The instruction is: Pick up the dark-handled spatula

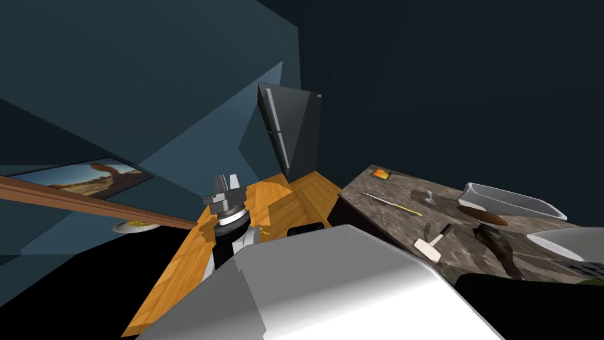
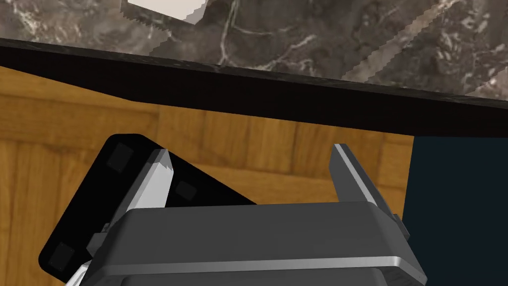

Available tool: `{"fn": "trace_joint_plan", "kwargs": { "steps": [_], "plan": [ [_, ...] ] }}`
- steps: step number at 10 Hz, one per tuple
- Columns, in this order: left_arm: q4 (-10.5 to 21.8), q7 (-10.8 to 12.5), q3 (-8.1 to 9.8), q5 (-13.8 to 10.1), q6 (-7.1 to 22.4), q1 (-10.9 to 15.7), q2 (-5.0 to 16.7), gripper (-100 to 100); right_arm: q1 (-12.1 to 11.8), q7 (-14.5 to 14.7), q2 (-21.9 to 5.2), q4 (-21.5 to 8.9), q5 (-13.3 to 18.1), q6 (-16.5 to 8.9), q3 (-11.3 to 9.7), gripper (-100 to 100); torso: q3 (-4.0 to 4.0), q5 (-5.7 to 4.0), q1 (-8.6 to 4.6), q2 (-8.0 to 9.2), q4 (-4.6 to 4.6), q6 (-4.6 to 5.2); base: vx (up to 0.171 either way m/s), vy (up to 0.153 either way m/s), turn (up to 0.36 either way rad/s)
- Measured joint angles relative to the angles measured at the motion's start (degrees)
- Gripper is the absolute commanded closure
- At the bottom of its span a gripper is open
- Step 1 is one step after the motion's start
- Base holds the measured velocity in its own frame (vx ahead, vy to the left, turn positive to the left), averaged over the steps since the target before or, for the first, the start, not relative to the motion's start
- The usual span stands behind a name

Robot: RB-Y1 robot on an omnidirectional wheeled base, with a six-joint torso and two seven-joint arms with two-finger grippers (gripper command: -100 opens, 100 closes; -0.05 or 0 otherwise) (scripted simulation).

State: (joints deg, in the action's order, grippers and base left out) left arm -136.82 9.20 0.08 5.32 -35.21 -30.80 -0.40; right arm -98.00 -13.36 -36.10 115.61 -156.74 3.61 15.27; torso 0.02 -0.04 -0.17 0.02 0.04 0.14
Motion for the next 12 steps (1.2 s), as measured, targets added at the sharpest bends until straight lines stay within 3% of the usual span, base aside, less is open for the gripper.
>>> {"fn": "trace_joint_plan", "kwargs": {
  "steps": [12],
  "plan": [
    [0.0, 0.0, 0.00, 0.0, 0.0, 0.0, 0.0, 0, -7.4, -5.9, -4.9, -2.6, -19.7, -2.7, 0.5, -100, -0.02, -0.06, -0.28, -0.03, -0.01, -0.06, 0.007, -0.044, 0.154]
  ]
}}
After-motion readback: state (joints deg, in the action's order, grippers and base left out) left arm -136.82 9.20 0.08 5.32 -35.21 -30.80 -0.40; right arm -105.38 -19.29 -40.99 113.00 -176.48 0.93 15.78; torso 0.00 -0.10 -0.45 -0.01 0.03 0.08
